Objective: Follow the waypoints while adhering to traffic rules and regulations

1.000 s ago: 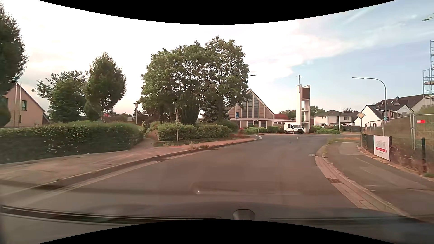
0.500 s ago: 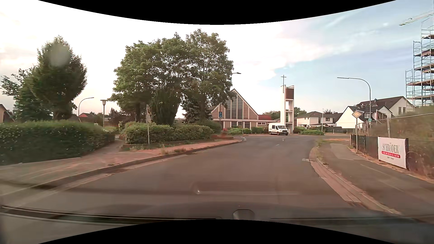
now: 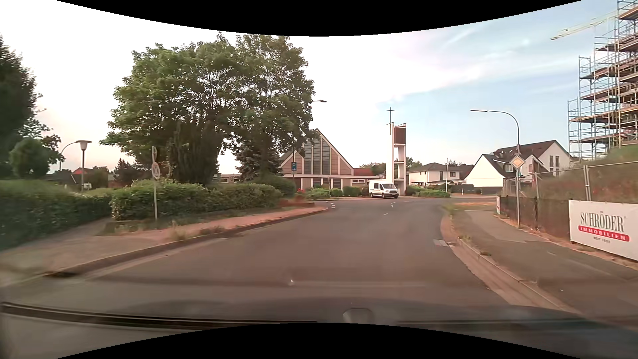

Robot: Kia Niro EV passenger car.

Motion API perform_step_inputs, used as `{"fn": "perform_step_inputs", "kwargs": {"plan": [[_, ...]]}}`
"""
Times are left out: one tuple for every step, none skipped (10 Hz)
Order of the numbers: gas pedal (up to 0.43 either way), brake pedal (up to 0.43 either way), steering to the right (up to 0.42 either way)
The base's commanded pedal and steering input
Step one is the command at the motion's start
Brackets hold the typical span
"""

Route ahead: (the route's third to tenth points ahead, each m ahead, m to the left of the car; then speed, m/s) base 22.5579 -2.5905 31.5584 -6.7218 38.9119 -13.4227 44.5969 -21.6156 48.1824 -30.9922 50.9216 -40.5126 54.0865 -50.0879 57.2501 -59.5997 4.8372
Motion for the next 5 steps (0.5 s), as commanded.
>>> {"fn": "perform_step_inputs", "kwargs": {"plan": [[0.169,0.0,0.154],[0.169,0.0,0.146],[0.177,0.0,0.131],[0.177,0.0,0.119],[0.177,0.0,0.115]]}}
